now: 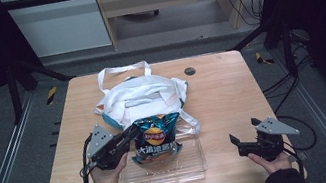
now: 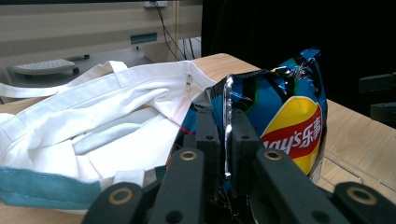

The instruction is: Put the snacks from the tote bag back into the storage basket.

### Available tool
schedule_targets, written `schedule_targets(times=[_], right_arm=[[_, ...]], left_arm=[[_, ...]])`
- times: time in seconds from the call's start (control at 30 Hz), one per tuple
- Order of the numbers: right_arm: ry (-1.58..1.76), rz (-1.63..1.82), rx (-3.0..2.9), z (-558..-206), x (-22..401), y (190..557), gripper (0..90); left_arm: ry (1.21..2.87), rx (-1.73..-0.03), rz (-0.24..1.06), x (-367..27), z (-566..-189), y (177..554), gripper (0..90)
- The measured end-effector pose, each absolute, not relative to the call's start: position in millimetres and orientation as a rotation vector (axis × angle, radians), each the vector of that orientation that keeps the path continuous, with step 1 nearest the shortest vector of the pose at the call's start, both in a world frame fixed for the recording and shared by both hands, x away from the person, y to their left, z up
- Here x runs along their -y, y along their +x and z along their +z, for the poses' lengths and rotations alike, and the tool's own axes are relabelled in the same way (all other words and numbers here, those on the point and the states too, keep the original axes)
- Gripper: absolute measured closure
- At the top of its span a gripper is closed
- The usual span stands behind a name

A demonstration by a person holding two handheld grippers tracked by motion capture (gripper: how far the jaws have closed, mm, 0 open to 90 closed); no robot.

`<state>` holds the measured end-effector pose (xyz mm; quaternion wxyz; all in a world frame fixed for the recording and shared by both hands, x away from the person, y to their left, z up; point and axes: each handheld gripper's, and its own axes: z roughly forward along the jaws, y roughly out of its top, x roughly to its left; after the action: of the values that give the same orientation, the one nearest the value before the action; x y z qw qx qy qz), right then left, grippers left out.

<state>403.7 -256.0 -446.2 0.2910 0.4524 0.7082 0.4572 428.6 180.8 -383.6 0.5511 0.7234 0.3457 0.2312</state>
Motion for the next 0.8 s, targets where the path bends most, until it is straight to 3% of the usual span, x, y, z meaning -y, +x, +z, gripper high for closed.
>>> schedule_targets(times=[0.17,0.4,0.8], right_arm=[[1.206,1.218,-1.890,-446.5,255.6,404.0,6.5],[1.208,1.217,-1.890,-446.7,255.8,404.2,6.5],[1.207,1.214,-1.892,-446.9,255.3,404.5,6.5]], left_arm=[[1.697,-0.853,0.562,-178.8,-382.4,432.6,86.6],[1.680,-0.892,0.628,-172.8,-381.1,437.9,72.7],[1.671,-0.921,0.655,-171.9,-382.5,446.1,62.3]])
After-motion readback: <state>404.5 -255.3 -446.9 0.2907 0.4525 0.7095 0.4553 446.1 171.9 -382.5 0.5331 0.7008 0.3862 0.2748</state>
